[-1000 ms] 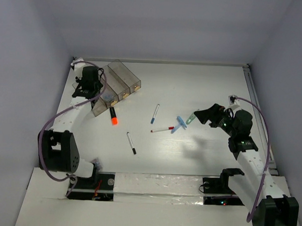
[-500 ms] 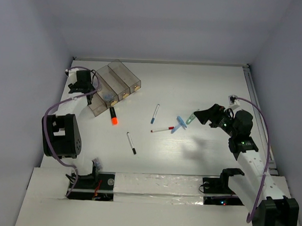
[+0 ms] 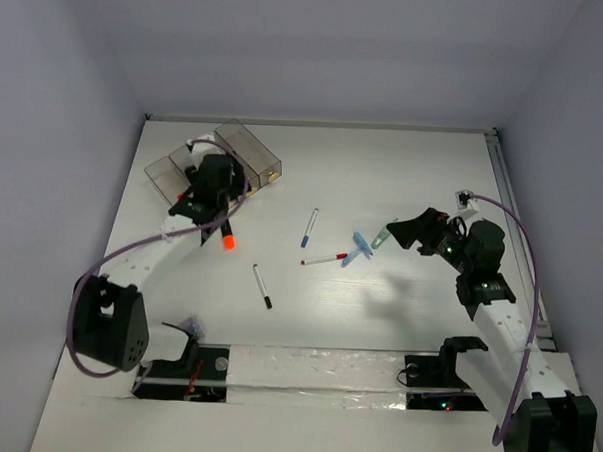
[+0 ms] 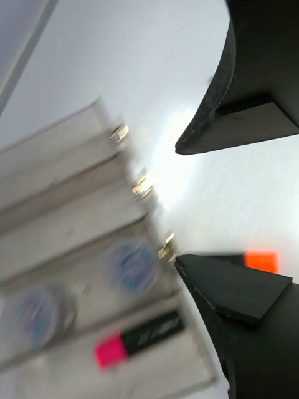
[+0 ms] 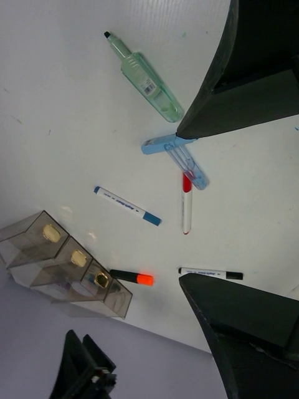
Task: Sort the stationery into containers
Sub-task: Place the pen in the storage box, then pick up the pen from the center of the board.
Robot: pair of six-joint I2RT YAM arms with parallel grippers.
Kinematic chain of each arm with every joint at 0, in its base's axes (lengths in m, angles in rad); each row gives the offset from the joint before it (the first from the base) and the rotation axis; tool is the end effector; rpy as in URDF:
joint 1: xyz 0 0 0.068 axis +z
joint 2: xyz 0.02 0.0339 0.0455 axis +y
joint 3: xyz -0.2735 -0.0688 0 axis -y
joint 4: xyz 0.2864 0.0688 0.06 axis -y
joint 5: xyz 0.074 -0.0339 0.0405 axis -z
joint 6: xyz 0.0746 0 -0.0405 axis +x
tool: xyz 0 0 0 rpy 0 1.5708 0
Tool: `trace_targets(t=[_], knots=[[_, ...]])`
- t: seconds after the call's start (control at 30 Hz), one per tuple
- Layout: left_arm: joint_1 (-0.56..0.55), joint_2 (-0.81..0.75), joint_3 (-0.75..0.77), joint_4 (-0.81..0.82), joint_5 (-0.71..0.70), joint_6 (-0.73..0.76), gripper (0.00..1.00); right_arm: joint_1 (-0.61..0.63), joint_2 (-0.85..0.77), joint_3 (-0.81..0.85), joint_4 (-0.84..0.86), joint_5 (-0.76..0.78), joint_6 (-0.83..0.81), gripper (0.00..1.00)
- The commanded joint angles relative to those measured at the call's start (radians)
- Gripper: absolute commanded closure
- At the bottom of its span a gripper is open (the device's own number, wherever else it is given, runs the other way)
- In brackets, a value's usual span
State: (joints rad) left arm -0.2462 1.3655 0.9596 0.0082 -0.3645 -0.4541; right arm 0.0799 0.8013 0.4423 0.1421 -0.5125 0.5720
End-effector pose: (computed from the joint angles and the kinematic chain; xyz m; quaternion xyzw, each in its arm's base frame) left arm 0.3785 -0.0677 0.2676 -0.1848 0.8042 -0.0449 0.5631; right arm 0.2510 0.0568 0.2356 0.0297 0.7700 0.3812 0.5108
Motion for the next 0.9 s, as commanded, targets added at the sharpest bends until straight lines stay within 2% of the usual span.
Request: trace_targets(t=[0.0, 0.1, 0.2, 0.3, 0.6, 0.8, 0.87], knots=[[-0.111, -0.126, -0.129, 0.038, -0.045, -0.046, 0.37, 0.009, 0.007, 0.012, 0.042, -0.001, -0.017, 0.06], [-0.162, -0.158, -0.269, 0.052, -0.015, -0.08, 0.39, 0.018, 0.01, 0.013, 0.045, -0.001, -0.015, 0.05], [-0.171, -0.161, -0.327, 0.059, 0.004, -0.121, 0.39, 0.018, 0.01, 0.015, 0.044, -0.001, -0.017, 0.06], [-0.171, -0.151, -0.39, 0.091, -0.036, -0.138, 0.32, 0.018, 0.003, 0.019, 0.033, 0.008, -0.023, 0.06], [-0.15, 0.056, -0.335, 0.145, -0.06, -0.107, 0.33, 0.018, 0.007, 0.018, 0.04, -0.001, -0.017, 0.05], [-0.09, 0.099, -0.318, 0.157, -0.057, -0.078, 0.4, 0.018, 0.01, 0.018, 0.043, -0.001, -0.017, 0.06], [-0.081, 0.128, -0.312, 0.17, -0.05, -0.074, 0.46, 0.018, 0.015, 0.019, 0.047, -0.003, -0.015, 0.06]])
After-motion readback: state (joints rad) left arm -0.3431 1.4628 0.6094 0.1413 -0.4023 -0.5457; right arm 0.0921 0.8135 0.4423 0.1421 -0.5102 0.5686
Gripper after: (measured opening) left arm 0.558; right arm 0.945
